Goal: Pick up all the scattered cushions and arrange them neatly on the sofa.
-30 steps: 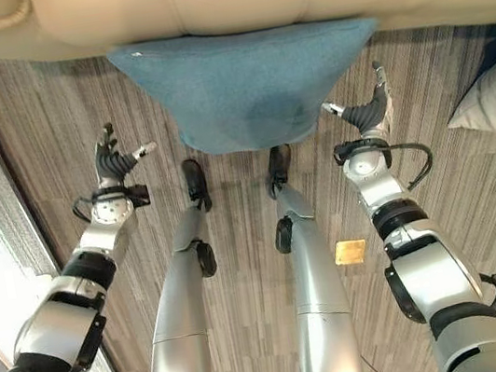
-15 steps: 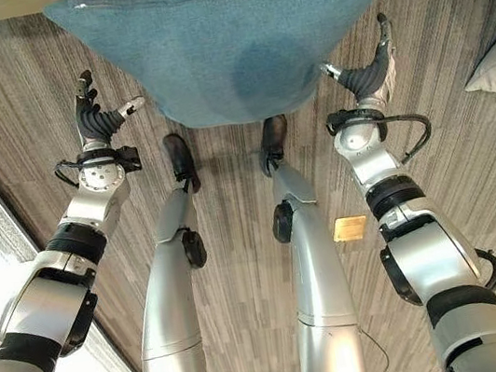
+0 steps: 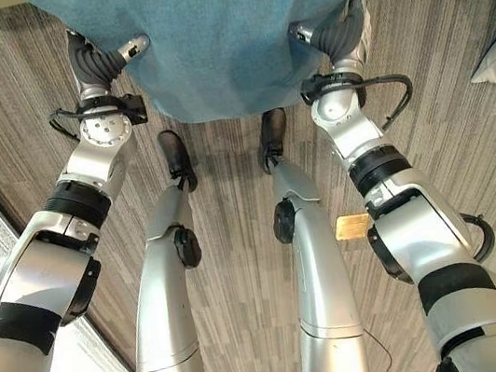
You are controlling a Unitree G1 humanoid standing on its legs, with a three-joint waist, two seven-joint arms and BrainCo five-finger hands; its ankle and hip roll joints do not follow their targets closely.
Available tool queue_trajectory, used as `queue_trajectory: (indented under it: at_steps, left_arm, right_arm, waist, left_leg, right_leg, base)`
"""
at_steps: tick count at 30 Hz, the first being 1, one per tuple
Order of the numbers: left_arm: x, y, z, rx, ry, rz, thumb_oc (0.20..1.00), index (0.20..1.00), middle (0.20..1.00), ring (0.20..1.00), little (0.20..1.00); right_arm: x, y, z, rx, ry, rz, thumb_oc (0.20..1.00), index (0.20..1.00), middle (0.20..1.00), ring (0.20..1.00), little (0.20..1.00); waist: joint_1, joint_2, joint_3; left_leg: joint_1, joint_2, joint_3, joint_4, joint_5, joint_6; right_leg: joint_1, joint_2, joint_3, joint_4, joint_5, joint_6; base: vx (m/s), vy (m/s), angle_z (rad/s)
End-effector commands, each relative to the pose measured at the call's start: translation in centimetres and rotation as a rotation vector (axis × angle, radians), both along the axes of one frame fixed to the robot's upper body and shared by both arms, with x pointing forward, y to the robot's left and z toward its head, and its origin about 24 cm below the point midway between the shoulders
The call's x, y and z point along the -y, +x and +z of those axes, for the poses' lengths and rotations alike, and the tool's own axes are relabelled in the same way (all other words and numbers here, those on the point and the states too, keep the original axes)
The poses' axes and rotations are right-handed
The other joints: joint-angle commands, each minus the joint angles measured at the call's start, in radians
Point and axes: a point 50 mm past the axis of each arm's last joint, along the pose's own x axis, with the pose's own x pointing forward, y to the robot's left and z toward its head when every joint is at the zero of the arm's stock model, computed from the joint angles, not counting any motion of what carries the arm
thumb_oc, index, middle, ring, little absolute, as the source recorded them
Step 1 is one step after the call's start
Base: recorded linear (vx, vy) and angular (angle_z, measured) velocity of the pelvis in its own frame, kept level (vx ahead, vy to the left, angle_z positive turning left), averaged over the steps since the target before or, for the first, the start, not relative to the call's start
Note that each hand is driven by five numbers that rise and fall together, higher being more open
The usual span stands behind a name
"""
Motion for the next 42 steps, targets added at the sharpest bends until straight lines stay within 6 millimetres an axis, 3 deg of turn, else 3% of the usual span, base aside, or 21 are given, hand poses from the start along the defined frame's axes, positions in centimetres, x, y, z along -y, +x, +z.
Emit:
queue_trajectory:
  at_steps: [1,2,3,5,7,11,13,16,18,19,20,21,24,27,30,34,37,39,41,42]
  left_arm:
    - [2.5,-0.2,-2.8,-0.028,-0.062,-0.094,1.000,1.000,1.000,1.000,1.000]
    - [3.1,-0.4,-2.2,-0.006,-0.085,-0.118,0.598,0.598,0.598,0.598,0.598]
    - [3.7,-0.6,-1.9,0.013,-0.105,-0.144,0.200,0.200,0.200,0.200,0.200]
    - [5.1,-1.5,-0.8,0.084,-0.204,-0.220,0.200,0.200,0.200,0.200,0.200]
    - [5.2,-2.2,-0.7,0.126,-0.244,-0.246,0.200,0.200,0.200,0.200,0.200]
    - [4.8,-3.3,-2.3,0.147,-0.312,-0.274,0.200,0.200,0.200,0.200,0.200]
    - [4.5,-4.9,-4.3,0.160,-0.306,-0.308,0.200,0.200,0.200,0.200,0.200]
    - [4.4,-5.7,-4.9,0.175,-0.305,-0.320,0.200,0.200,0.200,0.200,0.200]
    - [4.6,-7.0,-6.3,0.175,-0.290,-0.353,0.200,0.200,0.200,0.200,0.200]
    - [4.8,-7.6,-6.7,0.178,-0.275,-0.373,0.200,0.200,0.200,0.200,0.200]
    - [4.8,-8.5,-8.2,0.157,-0.238,-0.390,0.200,0.200,0.200,0.200,0.200]
    - [4.8,-8.6,-8.3,0.155,-0.238,-0.390,0.200,0.200,0.200,0.200,0.200]
    - [4.6,-10.5,-10.4,0.138,-0.163,-0.412,0.200,0.200,0.200,0.200,0.200]
    - [3.6,-12.2,-12.2,0.114,-0.123,-0.405,0.200,0.200,0.200,0.200,0.200]
    - [2.9,-12.9,-13.3,0.082,-0.138,-0.403,0.200,0.200,0.200,0.200,0.200]
    - [2.3,-13.4,-14.9,0.019,-0.155,-0.391,0.200,0.200,0.200,0.200,0.200]
    - [1.8,-14.0,-16.7,-0.056,-0.164,-0.375,0.200,0.200,0.200,0.200,0.200]
    - [1.7,-14.2,-17.3,-0.080,-0.171,-0.376,0.200,0.200,0.200,0.200,0.200]
    - [1.5,-14.5,-18.0,-0.110,-0.176,-0.370,0.200,0.200,0.200,0.200,0.200]
    - [1.2,-14.5,-18.2,-0.129,-0.167,-0.364,0.200,0.200,0.200,0.200,0.200]
  right_arm:
    - [-8.3,-1.1,0.0,0.083,-0.061,0.295,0.385,0.385,0.385,0.385,0.385]
    - [-9.0,-1.4,0.5,0.104,-0.064,0.320,0.200,0.200,0.200,0.200,0.200]
    - [-9.6,-1.7,0.8,0.120,-0.065,0.345,0.200,0.200,0.200,0.200,0.200]
    - [-11.0,-2.5,1.7,0.176,-0.059,0.390,0.200,0.200,0.200,0.200,0.200]
    - [-11.0,-3.2,2.0,0.220,-0.062,0.402,0.200,0.200,0.200,0.200,0.200]
    - [-9.8,-4.1,1.3,0.260,-0.046,0.397,0.200,0.200,0.200,0.200,0.200]
    - [-9.0,-5.0,-0.9,0.253,-0.043,0.413,0.200,0.200,0.200,0.200,0.200]
    - [-8.6,-5.6,-2.0,0.252,-0.027,0.424,0.200,0.200,0.200,0.200,0.200]
    - [-7.8,-6.4,-4.1,0.222,-0.004,0.440,0.200,0.200,0.200,0.200,0.200]
    - [-7.6,-6.8,-4.9,0.211,0.005,0.450,0.200,0.200,0.200,0.200,0.200]
    - [-6.8,-7.9,-7.1,0.173,0.030,0.464,0.200,0.200,0.200,0.200,0.200]
    - [-6.8,-7.9,-7.2,0.171,0.030,0.464,0.200,0.200,0.200,0.200,0.200]
    - [-6.0,-10.1,-10.2,0.119,0.048,0.499,0.200,0.200,0.200,0.200,0.200]
    - [-5.1,-12.3,-11.4,0.108,0.038,0.526,0.200,0.200,0.200,0.200,0.200]
    - [-4.6,-13.4,-12.1,0.091,0.029,0.532,0.200,0.200,0.200,0.200,0.200]
    - [-3.6,-14.1,-13.2,0.046,-0.012,0.489,0.200,0.200,0.200,0.200,0.200]
    - [-2.8,-14.6,-14.1,0.007,-0.053,0.460,0.200,0.200,0.200,0.200,0.200]
    - [-2.5,-14.7,-14.4,-0.006,-0.048,0.447,0.200,0.200,0.200,0.200,0.200]
    - [-2.2,-14.8,-14.9,-0.028,-0.040,0.437,0.200,0.200,0.200,0.200,0.200]
    - [-1.8,-14.8,-15.2,-0.044,-0.016,0.422,0.200,0.200,0.200,0.200,0.200]
  waist:
    - [-0.020,0.008,-0.151]
    - [-0.019,0.008,-0.154]
    - [-0.019,0.009,-0.158]
    - [-0.016,0.011,-0.172]
    - [-0.013,0.015,-0.187]
    - [-0.005,0.024,-0.214]
    - [0.000,0.031,-0.225]
    - [0.000,0.033,-0.230]
    - [0.002,0.032,-0.240]
    - [0.002,0.031,-0.240]
    - [0.001,0.030,-0.263]
    - [0.002,0.030,-0.260]
    - [0.001,0.016,-0.284]
    - [0.005,0.009,-0.301]
    - [0.001,0.006,-0.307]
    - [-0.008,-0.005,-0.322]
    - [0.004,-0.029,-0.334]
    - [0.013,-0.039,-0.330]
    - [0.019,-0.050,-0.346]
    - [0.039,-0.058,-0.353]
  left_leg:
    - [-0.008,-0.026,-0.083,0.069,-0.135,0.024]
    - [-0.010,-0.026,-0.083,0.071,-0.134,0.024]
    - [-0.013,-0.026,-0.082,0.075,-0.134,0.025]
    - [-0.012,-0.030,-0.082,0.077,-0.136,0.024]
    - [0.004,-0.031,-0.082,0.062,-0.133,0.023]
    - [0.102,-0.030,-0.082,-0.034,-0.113,0.019]
    - [0.242,-0.028,-0.091,-0.124,-0.100,0.003]
    - [0.315,-0.031,-0.098,-0.173,-0.091,-0.009]
    - [0.429,-0.036,-0.109,-0.238,-0.076,-0.020]
    - [0.460,-0.038,-0.109,-0.264,-0.041,-0.023]
    - [0.587,-0.040,-0.119,-0.328,-0.035,-0.037]
    - [0.594,-0.040,-0.120,-0.332,-0.034,-0.037]
    - [0.824,-0.030,-0.128,-0.411,-0.038,-0.047]
    - [1.036,-0.011,-0.115,-0.464,-0.046,-0.055]
    - [1.148,0.007,-0.101,-0.494,-0.044,-0.071]
    - [1.234,0.025,-0.089,-0.475,-0.046,-0.090]
    - [1.249,0.029,-0.099,-0.346,-0.044,-0.095]
    - [1.223,0.011,-0.121,-0.303,-0.044,-0.086]
    - [1.211,-0.003,-0.121,-0.337,-0.071,-0.069]
    - [1.169,-0.032,-0.127,-0.382,-0.040,-0.066]
  right_leg:
    - [0.023,0.023,0.049,0.027,-0.042,0.106]
    - [0.020,0.024,0.048,0.030,-0.043,0.105]
    - [0.017,0.026,0.049,0.037,-0.044,0.104]
    - [0.017,0.030,0.046,0.043,-0.044,0.105]
    - [0.034,0.032,0.042,0.032,-0.043,0.105]
    - [0.129,0.039,0.028,-0.033,-0.040,0.104]
    - [0.267,0.038,0.013,-0.101,-0.036,0.102]
    - [0.334,0.038,0.004,-0.137,-0.032,0.104]
    - [0.444,0.031,-0.014,-0.201,-0.021,0.106]
    - [0.475,0.027,-0.025,-0.236,0.013,0.098]
    - [0.591,0.020,-0.042,-0.304,0.021,0.103]
    - [0.598,0.020,-0.044,-0.308,0.022,0.103]
    - [0.827,0.023,-0.072,-0.414,0.027,0.106]
    - [1.043,0.038,-0.092,-0.479,0.010,0.105]
    - [1.172,0.056,-0.098,-0.523,-0.006,0.101]
    - [1.314,0.090,-0.100,-0.583,-0.030,0.082]
    - [1.422,0.113,-0.095,-0.625,-0.042,0.065]
    - [1.449,0.110,-0.084,-0.636,-0.040,0.066]
    - [1.473,0.105,-0.077,-0.650,-0.040,0.075]
    - [1.518,0.114,-0.050,-0.667,-0.040,0.083]
  base:
    - [0.00,0.000,0.00]
    - [0.00,0.000,0.00]
    - [0.00,0.000,0.00]
    - [0.00,0.000,0.00]
    - [-0.02,-0.003,0.00]
    - [-0.03,-0.006,-0.01]
    - [-0.03,-0.037,0.02]
    - [0.00,-0.036,0.05]
    - [0.01,-0.063,0.05]
    - [0.01,-0.073,0.11]
    - [0.00,-0.059,0.15]
    - [0.06,-0.064,0.16]
    - [0.10,-0.062,0.08]
    - [0.22,-0.061,0.00]
    - [0.17,-0.090,-0.02]
    - [0.14,-0.103,0.19]
    - [0.17,-0.109,0.06]
    - [0.12,-0.009,0.01]
    - [0.20,0.038,-0.05]
    - [0.21,0.101,-0.25]
